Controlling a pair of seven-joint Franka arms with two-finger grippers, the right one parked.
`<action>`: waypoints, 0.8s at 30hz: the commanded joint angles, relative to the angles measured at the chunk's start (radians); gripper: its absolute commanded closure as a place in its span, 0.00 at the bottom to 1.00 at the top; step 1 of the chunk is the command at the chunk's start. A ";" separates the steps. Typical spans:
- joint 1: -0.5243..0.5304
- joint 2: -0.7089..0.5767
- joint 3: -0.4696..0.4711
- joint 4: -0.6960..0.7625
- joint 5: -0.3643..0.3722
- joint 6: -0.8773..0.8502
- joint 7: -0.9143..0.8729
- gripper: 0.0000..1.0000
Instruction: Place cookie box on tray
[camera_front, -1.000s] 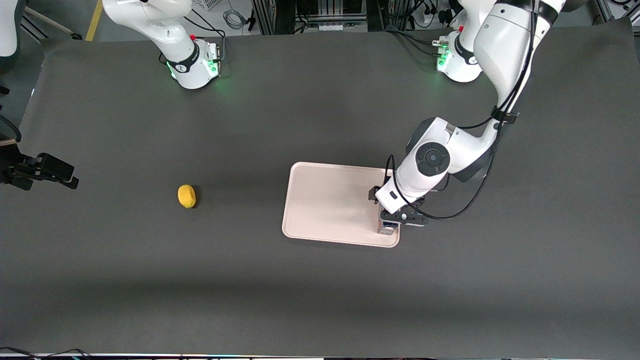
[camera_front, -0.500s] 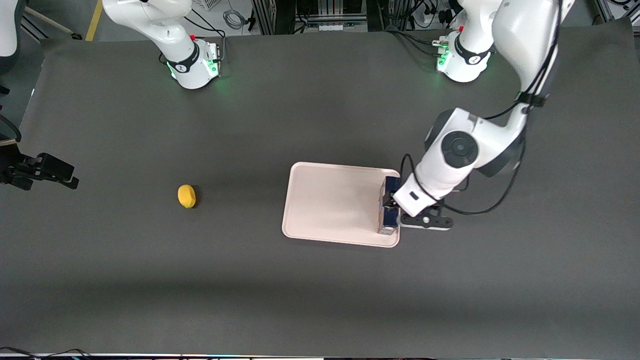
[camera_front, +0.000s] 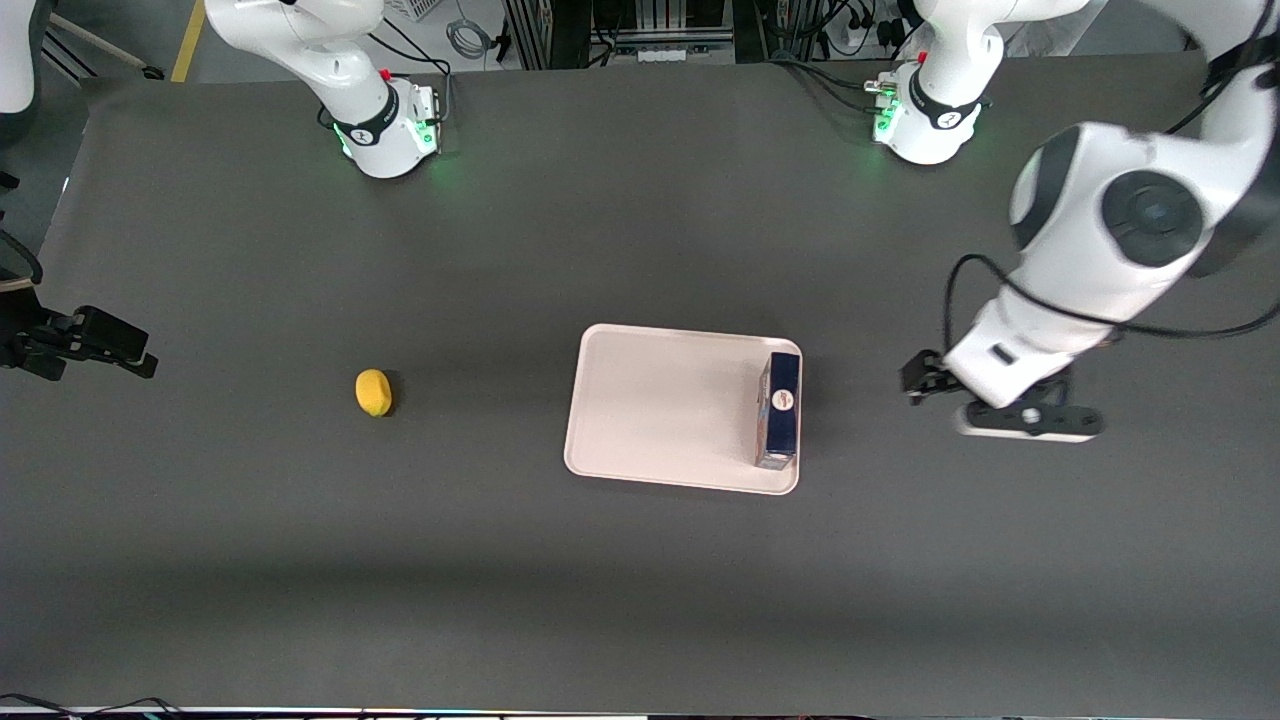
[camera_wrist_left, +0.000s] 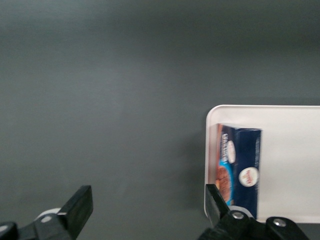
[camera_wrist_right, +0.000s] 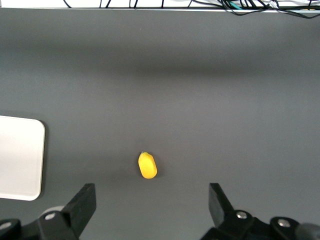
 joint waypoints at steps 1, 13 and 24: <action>0.049 -0.104 0.017 -0.016 -0.016 -0.094 0.075 0.00; 0.121 -0.259 0.098 -0.016 -0.140 -0.250 0.205 0.00; 0.136 -0.320 0.106 -0.022 -0.139 -0.362 0.245 0.00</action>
